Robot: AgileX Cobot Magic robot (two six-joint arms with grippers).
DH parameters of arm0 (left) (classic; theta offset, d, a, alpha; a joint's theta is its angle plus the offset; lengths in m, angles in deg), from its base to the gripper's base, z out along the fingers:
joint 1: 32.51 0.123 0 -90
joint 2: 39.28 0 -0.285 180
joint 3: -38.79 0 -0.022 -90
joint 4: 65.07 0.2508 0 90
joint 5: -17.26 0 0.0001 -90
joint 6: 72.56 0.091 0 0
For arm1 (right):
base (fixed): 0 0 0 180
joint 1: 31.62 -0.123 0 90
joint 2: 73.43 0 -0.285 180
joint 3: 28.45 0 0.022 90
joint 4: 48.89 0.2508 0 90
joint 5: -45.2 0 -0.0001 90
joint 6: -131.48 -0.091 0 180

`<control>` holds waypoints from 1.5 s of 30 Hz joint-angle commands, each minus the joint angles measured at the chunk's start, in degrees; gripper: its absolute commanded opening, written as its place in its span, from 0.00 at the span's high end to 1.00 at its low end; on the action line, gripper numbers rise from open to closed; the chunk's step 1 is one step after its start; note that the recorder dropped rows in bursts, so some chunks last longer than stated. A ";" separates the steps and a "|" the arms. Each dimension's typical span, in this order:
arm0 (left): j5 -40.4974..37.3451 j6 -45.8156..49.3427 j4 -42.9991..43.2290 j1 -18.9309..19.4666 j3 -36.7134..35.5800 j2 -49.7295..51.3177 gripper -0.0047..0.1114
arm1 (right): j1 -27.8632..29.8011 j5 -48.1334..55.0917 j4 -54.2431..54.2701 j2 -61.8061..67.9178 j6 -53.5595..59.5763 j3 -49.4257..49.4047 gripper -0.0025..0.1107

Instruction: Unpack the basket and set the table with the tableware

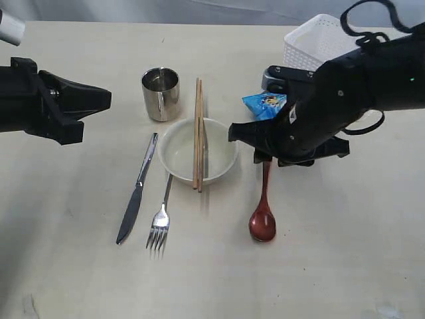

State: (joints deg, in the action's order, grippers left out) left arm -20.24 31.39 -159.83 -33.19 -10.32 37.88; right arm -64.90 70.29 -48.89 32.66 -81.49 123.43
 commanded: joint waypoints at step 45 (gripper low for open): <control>-0.06 0.30 0.02 0.14 -0.34 0.02 0.96 | -3.13 -14.33 3.24 1.13 14.12 0.21 0.62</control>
State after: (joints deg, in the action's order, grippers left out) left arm -20.24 31.39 -159.83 -33.19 -10.32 37.88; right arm -67.95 56.32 -45.90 33.45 -68.04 123.47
